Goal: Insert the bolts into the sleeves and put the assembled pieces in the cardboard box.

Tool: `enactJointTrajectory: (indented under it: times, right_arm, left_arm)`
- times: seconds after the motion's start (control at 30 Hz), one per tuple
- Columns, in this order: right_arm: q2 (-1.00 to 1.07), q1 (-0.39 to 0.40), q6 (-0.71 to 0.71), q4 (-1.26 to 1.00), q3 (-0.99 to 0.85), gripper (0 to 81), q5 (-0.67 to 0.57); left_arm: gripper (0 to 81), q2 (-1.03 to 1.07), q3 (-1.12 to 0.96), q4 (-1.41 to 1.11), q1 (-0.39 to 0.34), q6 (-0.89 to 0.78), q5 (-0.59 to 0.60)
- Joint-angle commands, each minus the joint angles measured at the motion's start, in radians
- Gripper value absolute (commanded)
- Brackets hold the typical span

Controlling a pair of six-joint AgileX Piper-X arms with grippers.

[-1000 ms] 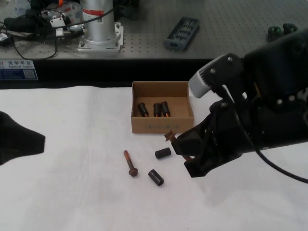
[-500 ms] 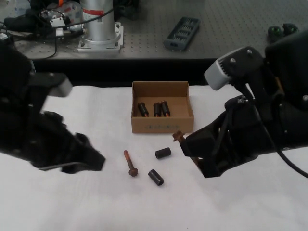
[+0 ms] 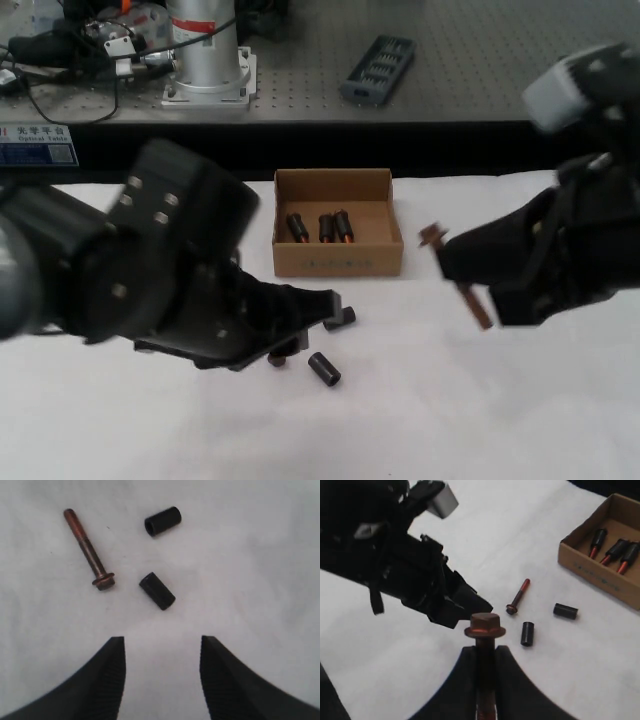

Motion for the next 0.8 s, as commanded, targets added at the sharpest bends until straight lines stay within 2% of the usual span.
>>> enactJointTrajectory:
  times: [0.0, 0.1, 0.27, 0.6, 0.77]
  right_arm:
    - [0.0, 0.013, 0.001, -0.001, -0.001, 2.5, -0.011]
    - [-0.019, -0.019, 0.001, 0.013, -0.001, 2.5, -0.015]
    - [-0.024, -0.049, 0.001, 0.033, -0.001, 2.5, -0.038]
    - [-0.024, -0.051, 0.001, 0.034, -0.001, 2.5, -0.038]
    - [-0.024, -0.051, 0.001, 0.034, -0.001, 2.5, -0.038]
  left_arm:
    - [33.5, 0.056, -0.026, -0.027, -0.008, -0.166, -0.071]
    - [30.4, 0.115, -0.053, -0.05, -0.008, -0.228, -0.073]
    - [30.2, 0.209, -0.124, -0.078, -0.008, -0.289, -0.079]
    - [30.2, 0.298, -0.219, -0.055, -0.033, -0.439, -0.079]
    - [30.2, 0.298, -0.222, 0.041, -0.06, -0.503, -0.079]
